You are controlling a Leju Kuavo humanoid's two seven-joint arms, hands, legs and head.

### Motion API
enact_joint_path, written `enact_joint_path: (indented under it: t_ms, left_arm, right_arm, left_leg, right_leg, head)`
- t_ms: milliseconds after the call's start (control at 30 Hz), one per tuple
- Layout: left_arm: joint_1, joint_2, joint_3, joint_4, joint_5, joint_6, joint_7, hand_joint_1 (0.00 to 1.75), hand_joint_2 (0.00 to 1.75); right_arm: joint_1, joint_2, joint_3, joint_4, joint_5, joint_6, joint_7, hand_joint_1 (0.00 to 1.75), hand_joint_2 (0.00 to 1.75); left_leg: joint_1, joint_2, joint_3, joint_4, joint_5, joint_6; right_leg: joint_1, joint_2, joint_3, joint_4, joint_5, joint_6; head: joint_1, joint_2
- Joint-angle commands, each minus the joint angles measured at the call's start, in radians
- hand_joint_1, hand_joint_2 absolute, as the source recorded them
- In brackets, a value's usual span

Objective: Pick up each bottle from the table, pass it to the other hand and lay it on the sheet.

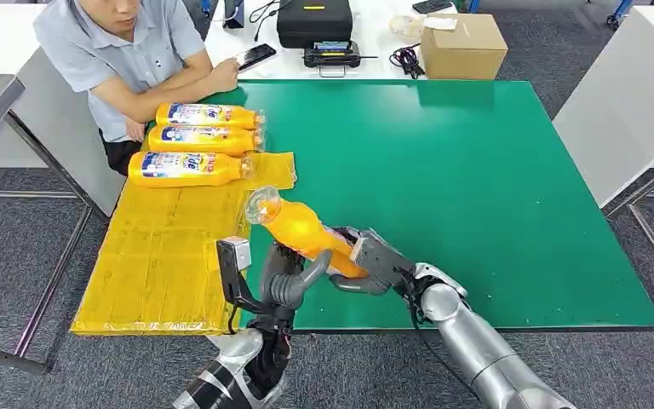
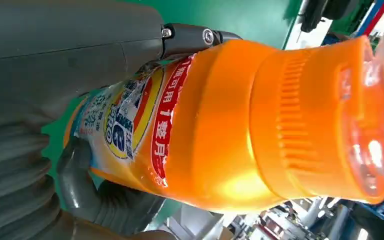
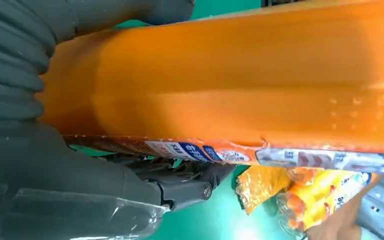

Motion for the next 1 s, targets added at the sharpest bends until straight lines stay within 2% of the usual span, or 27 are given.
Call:
enact_joint_path:
  t_ms: [33, 67, 467, 500, 533, 567, 700, 733, 767, 800, 867, 900, 1000]
  left_arm:
    - [-0.063, -0.012, 0.033, 0.105, -0.006, 0.016, -0.039, 1.54, 1.75]
    - [-0.062, -0.011, 0.04, 0.096, -0.009, 0.025, -0.049, 1.75, 1.75]
    - [-0.043, 0.0, 0.07, 0.043, -0.04, 0.052, -0.072, 1.75, 1.75]
    - [-0.039, 0.003, 0.075, 0.034, -0.043, 0.052, -0.073, 1.75, 1.75]
    - [-0.035, 0.006, 0.081, 0.027, -0.048, 0.058, -0.073, 1.75, 1.75]
    - [-0.032, 0.011, 0.089, 0.015, -0.051, 0.063, -0.071, 1.75, 1.75]
    - [-0.033, 0.033, 0.082, 0.002, -0.104, 0.093, -0.058, 1.75, 1.75]
    - [-0.039, 0.049, 0.064, 0.001, -0.155, 0.127, -0.071, 1.75, 1.75]
    - [-0.051, 0.077, 0.029, 0.002, -0.309, 0.247, -0.123, 1.75, 1.75]
    - [-0.046, 0.059, 0.084, 0.025, -0.523, 0.324, -0.173, 1.75, 1.75]
    - [-0.046, 0.065, 0.088, 0.016, -0.524, 0.321, -0.172, 1.75, 1.75]
    - [-0.015, 0.012, 0.242, 0.007, -0.768, 0.324, -0.2, 1.75, 1.75]
    - [0.009, 0.025, 0.256, -0.075, -0.799, 0.324, -0.155, 1.75, 1.75]
  right_arm:
    - [-0.044, 0.01, 0.053, 0.062, -0.002, 0.0, 0.009, 1.75, 1.75]
    - [-0.043, 0.01, 0.053, 0.065, -0.003, 0.0, 0.009, 1.75, 1.75]
    - [-0.018, -0.005, 0.042, 0.092, -0.001, -0.026, 0.005, 1.75, 1.75]
    - [-0.013, -0.005, 0.037, 0.095, 0.005, -0.035, 0.003, 1.66, 1.75]
    - [-0.007, -0.003, 0.03, 0.097, 0.008, -0.044, 0.0, 0.38, 1.75]
    - [0.002, 0.004, 0.018, 0.095, 0.009, -0.054, -0.003, 0.0, 1.75]
    - [0.032, 0.018, -0.016, 0.082, 0.03, -0.1, -0.005, 0.0, 1.75]
    - [0.049, 0.021, -0.031, 0.071, 0.055, -0.142, -0.015, 0.0, 1.75]
    - [0.074, 0.024, -0.058, 0.063, 0.066, -0.155, -0.015, 0.0, 1.75]
    - [0.087, 0.017, -0.076, 0.061, 0.053, -0.133, -0.015, 0.0, 1.75]
    - [0.093, 0.006, -0.079, 0.064, 0.052, -0.126, -0.023, 0.0, 1.75]
    - [0.102, 0.022, -0.111, 0.071, 0.033, -0.116, -0.05, 0.0, 1.75]
    - [0.145, 0.055, -0.148, 0.042, 0.064, -0.168, -0.064, 0.0, 1.75]
  left_leg:
    - [0.001, 0.002, 0.004, 0.0, -0.002, -0.002]
    - [0.001, 0.002, 0.003, 0.0, -0.001, -0.002]
    - [0.002, 0.001, 0.005, 0.0, -0.002, -0.002]
    - [0.001, 0.001, 0.004, 0.0, -0.001, -0.002]
    - [0.001, 0.0, 0.002, 0.0, -0.001, -0.001]
    - [0.001, 0.001, 0.005, 0.0, -0.002, -0.002]
    - [0.002, 0.001, 0.005, -0.001, -0.002, -0.003]
    - [0.001, -0.001, 0.004, -0.001, -0.001, -0.002]
    - [0.002, 0.0, 0.006, -0.001, -0.002, -0.003]
    - [0.001, 0.001, 0.005, -0.001, -0.002, -0.002]
    - [0.001, 0.002, 0.006, -0.001, -0.002, -0.002]
    - [0.001, 0.0, 0.004, -0.001, -0.001, -0.002]
    - [0.001, 0.001, 0.004, 0.0, -0.002, -0.002]
  right_leg:
    - [0.001, 0.002, 0.003, 0.0, -0.001, -0.003]
    - [0.001, 0.001, 0.002, 0.0, -0.001, -0.002]
    - [0.002, 0.0, 0.005, -0.001, -0.001, -0.003]
    - [0.001, 0.0, 0.004, -0.001, -0.001, -0.002]
    - [0.001, 0.0, 0.002, -0.001, -0.001, -0.002]
    - [0.002, 0.0, 0.004, -0.001, -0.001, -0.003]
    - [0.002, 0.0, 0.005, -0.001, -0.001, -0.003]
    - [0.001, -0.001, 0.004, -0.001, -0.001, -0.002]
    - [0.002, 0.0, 0.006, -0.001, -0.002, -0.003]
    - [0.001, 0.0, 0.005, -0.001, -0.001, -0.003]
    - [0.001, 0.001, 0.005, -0.001, -0.001, -0.003]
    - [0.001, -0.001, 0.004, -0.001, -0.001, -0.002]
    - [0.002, 0.001, 0.004, -0.001, -0.001, -0.003]
  head:
    - [0.0, 0.0]
    - [0.0, 0.0]
    - [0.0, 0.0]
    - [0.0, 0.0]
    - [0.0, 0.0]
    - [0.0, 0.0]
    - [0.0, 0.0]
    - [0.0, 0.0]
    - [0.0, 0.0]
    - [0.0, 0.0]
    - [0.0, 0.0]
    - [0.0, 0.0]
    - [0.0, 0.0]
